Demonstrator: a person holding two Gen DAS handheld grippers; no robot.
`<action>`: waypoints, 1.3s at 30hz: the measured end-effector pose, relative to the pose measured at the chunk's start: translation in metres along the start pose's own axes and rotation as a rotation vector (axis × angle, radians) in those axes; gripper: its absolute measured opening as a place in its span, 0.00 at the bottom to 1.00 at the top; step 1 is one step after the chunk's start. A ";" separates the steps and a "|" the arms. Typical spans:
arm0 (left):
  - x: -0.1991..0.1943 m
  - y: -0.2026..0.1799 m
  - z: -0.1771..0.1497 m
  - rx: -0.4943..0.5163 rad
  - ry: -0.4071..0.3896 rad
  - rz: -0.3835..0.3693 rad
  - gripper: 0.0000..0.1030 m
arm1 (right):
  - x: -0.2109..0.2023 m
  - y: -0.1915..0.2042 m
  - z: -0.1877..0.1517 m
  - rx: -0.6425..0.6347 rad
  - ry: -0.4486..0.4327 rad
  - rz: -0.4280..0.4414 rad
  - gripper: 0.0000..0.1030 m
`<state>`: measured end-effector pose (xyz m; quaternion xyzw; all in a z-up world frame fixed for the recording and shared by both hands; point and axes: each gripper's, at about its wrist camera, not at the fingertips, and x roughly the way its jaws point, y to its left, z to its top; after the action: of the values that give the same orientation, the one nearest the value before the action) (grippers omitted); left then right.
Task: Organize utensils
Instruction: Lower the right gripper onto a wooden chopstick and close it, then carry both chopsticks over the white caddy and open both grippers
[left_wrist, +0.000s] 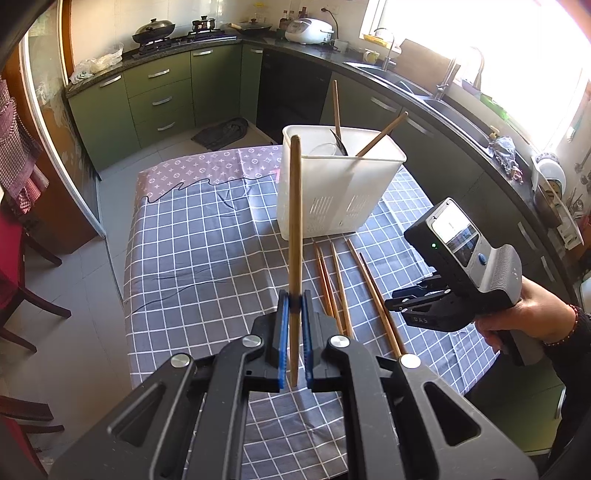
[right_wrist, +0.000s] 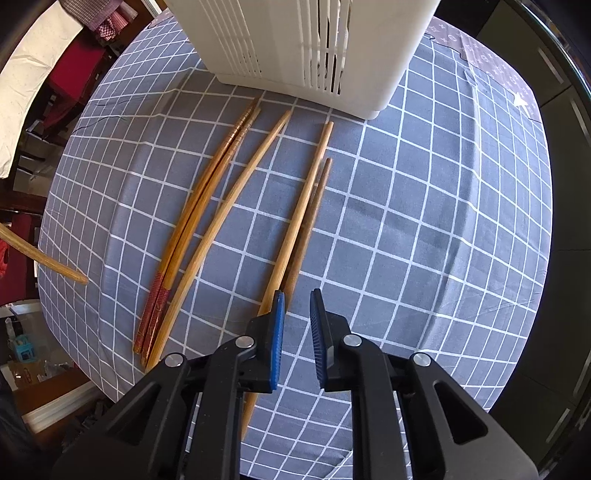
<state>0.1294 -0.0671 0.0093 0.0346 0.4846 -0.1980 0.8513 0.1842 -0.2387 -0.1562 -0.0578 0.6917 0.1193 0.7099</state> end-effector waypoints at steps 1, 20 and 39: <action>0.000 0.000 0.000 0.002 0.002 -0.001 0.07 | 0.002 0.001 0.001 -0.001 0.004 0.003 0.15; 0.006 -0.005 -0.001 0.015 0.021 0.001 0.07 | 0.003 0.004 0.001 0.006 -0.053 0.002 0.07; -0.017 -0.007 0.007 0.018 -0.023 0.019 0.07 | -0.115 -0.026 -0.093 0.032 -0.493 0.177 0.07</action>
<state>0.1247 -0.0698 0.0277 0.0444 0.4728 -0.1947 0.8582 0.0985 -0.2969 -0.0473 0.0449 0.5018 0.1807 0.8447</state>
